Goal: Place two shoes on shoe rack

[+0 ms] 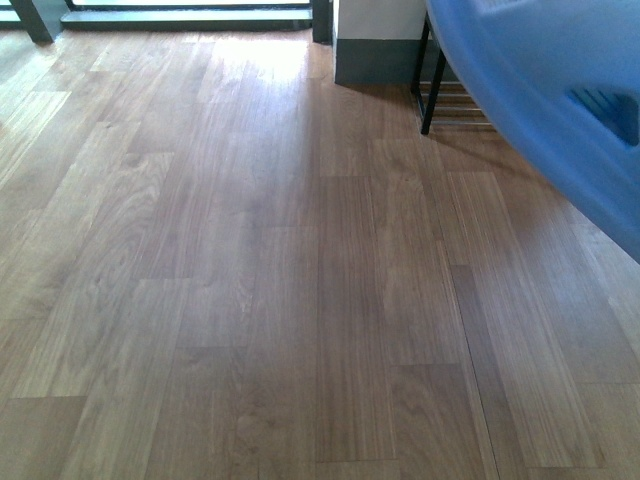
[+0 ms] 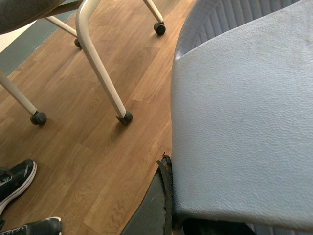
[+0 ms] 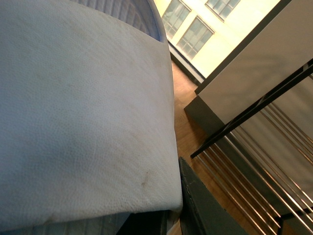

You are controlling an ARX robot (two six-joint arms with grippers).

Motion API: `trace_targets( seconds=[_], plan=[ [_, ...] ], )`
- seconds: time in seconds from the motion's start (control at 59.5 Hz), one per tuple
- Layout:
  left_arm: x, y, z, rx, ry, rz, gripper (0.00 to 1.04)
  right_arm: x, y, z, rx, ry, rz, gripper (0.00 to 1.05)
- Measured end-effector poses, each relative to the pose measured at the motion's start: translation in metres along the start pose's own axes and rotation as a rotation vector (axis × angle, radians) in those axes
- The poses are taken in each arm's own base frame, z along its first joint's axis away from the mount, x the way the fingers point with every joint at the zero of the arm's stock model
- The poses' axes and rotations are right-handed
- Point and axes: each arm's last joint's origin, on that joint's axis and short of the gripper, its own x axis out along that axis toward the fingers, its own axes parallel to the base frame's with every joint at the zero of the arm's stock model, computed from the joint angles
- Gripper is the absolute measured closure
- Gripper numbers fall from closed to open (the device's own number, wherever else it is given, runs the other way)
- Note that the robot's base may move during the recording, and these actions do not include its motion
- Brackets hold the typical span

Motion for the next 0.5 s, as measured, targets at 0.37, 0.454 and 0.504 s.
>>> trace_targets(
  seconds=[0.37, 0.454, 0.504],
  plan=[
    [0.0002, 0.0002, -0.0002, 0.0, 0.001, 0.003, 1.03, 0.0001, 0.0001, 0.0, 0.0, 0.0, 0.001, 1.03],
    [0.0002, 0.0001, -0.0002, 0.001, 0.001, 0.003, 1.03, 0.0001, 0.0007, -0.0005, 0.002, 0.001, 0.004, 1.03],
    [0.0001, -0.0003, -0.0002, 0.001, 0.001, -0.001, 1.03, 0.0001, 0.0007, -0.0007, 0.002, 0.002, 0.003, 1.03]
  ],
)
